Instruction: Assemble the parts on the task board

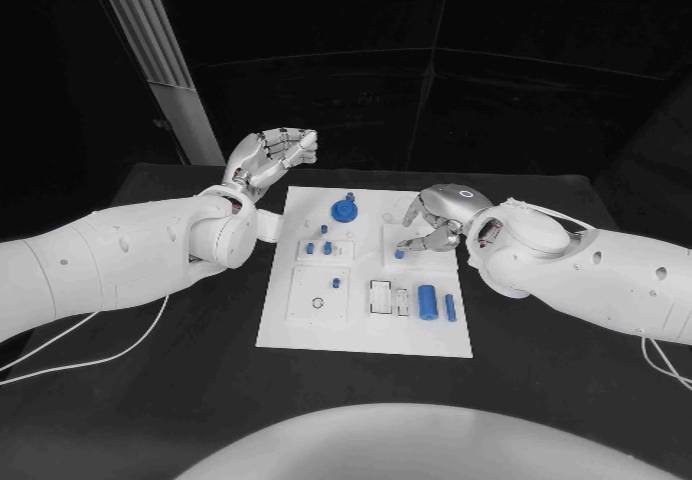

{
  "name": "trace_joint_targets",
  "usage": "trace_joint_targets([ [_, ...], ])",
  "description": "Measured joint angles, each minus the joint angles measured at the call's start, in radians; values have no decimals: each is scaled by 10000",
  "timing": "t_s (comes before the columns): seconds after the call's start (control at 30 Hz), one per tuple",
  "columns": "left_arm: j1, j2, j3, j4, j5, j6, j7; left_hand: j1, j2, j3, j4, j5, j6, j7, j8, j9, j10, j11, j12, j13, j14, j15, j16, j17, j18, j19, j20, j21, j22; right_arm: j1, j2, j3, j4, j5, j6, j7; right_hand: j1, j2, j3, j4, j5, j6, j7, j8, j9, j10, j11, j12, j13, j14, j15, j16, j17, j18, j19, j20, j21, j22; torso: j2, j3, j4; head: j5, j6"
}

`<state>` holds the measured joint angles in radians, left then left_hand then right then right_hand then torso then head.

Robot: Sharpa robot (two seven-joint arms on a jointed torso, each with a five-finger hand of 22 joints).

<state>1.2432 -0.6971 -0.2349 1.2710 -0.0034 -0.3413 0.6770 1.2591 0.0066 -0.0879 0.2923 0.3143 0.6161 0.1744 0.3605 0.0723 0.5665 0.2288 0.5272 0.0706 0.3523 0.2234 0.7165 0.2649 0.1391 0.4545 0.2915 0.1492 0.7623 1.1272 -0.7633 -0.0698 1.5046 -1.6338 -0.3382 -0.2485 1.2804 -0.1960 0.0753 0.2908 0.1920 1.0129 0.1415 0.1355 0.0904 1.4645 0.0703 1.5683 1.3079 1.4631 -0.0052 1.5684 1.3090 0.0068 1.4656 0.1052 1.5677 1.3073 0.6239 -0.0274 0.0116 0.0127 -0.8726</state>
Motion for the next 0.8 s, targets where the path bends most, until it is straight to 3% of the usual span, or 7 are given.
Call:
trace_joint_targets([
  [0.07,0,-8,0,1,0,1,0,0,0,0,0,0,0,0,0,0,0,0,0,0,0,0,0,0,-1,0,0,0,0,-10,28,0,-28,-39,45,-45,165,59,55,-18,-6,9,9,0,0,-14,14,0,0,0,0,0,0,1,0,0,0,0,-3,0,0,0,0],
  [0.27,0,-29,0,8,0,2,0,0,0,0,0,0,0,0,0,0,0,0,0,0,0,0,0,1,0,0,0,0,0,-63,183,5,-95,-117,222,-112,664,191,220,-50,-86,191,-172,-32,-1,-10,10,0,0,0,0,0,0,2,0,0,0,0,-5,4,-1,12,0],
  [0.57,0,-65,0,19,0,3,0,0,0,0,0,0,0,0,0,1,0,0,0,1,0,0,0,1,-1,0,0,0,1,-175,235,1,-133,-164,315,-228,653,181,128,-53,-256,-7,-277,-417,-101,23,-278,0,-1,40,-40,0,0,3,6,-7,0,0,-10,-3,-1,12,0],
  [0.67,-1,-67,0,20,0,3,0,2,79,1,0,0,0,0,0,-4,0,0,43,1,0,0,38,-17,-1,0,0,0,-5,-184,225,1,-127,-171,301,-284,449,300,9,-141,-431,-254,-313,-583,-138,12,-353,-199,-1,38,-115,0,0,4,-2,-76,0,0,-11,-6,-1,5,0],
  [0.7,-1,-67,0,20,0,3,0,0,80,1,0,0,0,0,0,-9,0,0,50,1,0,0,41,-21,-1,0,0,0,-8,-186,225,1,-125,-173,298,-300,395,343,-28,-178,-473,-355,-350,-603,-145,-671,-440,-899,-1,38,-155,0,0,3,10,-135,0,0,-10,-6,-1,2,0],
  [0.73,-1,-67,0,20,0,4,0,0,80,1,0,0,0,0,0,-9,0,0,50,1,0,0,41,-22,-2,0,0,0,-8,-189,225,1,-123,-174,294,-313,392,346,-68,-219,-491,-413,-409,-607,-145,-2085,-460,-2226,-598,39,-185,0,0,3,14,-196,0,0,-10,-6,-1,-2,0],
  [0.8,-1,-65,0,20,0,4,0,0,80,1,0,0,0,0,0,-8,0,0,51,1,0,0,40,-22,-1,0,0,0,-8,-191,230,2,-122,-177,283,-342,335,403,-116,-220,-505,-486,-412,-607,-143,-4106,-487,-4793,-2873,39,-185,0,0,4,15,-197,0,0,-10,-6,-1,-13,0],
])
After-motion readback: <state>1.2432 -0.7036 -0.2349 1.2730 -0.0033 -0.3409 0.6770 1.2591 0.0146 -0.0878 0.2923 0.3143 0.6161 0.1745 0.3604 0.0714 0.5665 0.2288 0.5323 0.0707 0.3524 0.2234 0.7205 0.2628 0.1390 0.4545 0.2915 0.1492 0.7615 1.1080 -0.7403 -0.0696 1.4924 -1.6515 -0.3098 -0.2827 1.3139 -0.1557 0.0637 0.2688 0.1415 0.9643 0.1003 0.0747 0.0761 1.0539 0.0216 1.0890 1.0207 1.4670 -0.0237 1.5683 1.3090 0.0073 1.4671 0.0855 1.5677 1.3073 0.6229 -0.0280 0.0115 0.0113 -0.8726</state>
